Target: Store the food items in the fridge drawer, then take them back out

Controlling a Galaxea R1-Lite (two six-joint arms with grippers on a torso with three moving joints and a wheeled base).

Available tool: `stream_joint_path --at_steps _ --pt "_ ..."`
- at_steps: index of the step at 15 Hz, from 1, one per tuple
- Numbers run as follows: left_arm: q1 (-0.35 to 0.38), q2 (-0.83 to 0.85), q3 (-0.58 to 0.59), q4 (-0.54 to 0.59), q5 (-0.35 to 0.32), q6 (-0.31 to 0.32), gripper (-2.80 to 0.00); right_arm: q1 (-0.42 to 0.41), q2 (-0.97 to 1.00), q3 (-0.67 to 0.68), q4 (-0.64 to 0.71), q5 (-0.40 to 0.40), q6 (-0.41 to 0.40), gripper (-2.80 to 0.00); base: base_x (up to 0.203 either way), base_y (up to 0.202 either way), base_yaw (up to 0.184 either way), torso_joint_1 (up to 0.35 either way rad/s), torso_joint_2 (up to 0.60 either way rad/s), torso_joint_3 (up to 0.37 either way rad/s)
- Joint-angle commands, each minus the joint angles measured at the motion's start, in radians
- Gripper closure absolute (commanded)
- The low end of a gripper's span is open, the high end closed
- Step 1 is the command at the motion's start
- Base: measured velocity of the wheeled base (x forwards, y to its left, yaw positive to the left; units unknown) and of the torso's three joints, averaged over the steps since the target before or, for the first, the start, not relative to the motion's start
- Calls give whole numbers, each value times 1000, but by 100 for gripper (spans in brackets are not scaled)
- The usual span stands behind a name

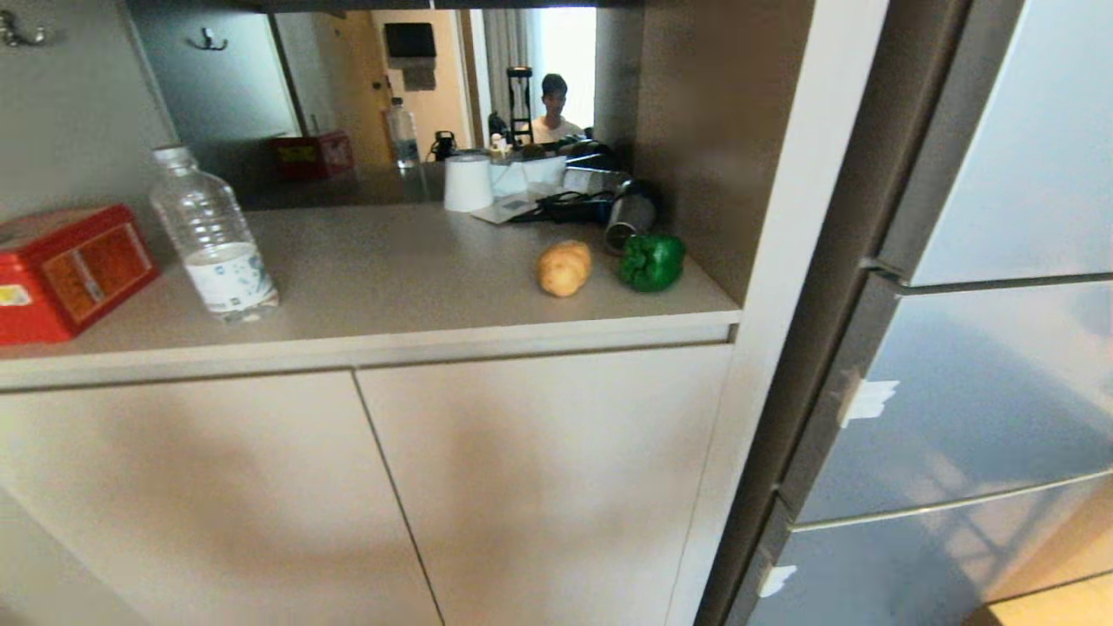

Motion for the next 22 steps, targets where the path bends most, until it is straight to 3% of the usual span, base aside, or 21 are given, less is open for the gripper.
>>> stream_joint_path --at_steps 1,8,22 --pt "0 1 -1 0 0 0 0 0 2 -1 0 0 0 0 2 -11 173 4 2 2" --pt "0 2 0 0 0 0 0 0 2 -1 2 0 1 0 2 -6 153 2 4 3" --pt "0 2 0 0 0 0 0 0 2 -1 2 -1 12 0 0 0 0 0 0 0"
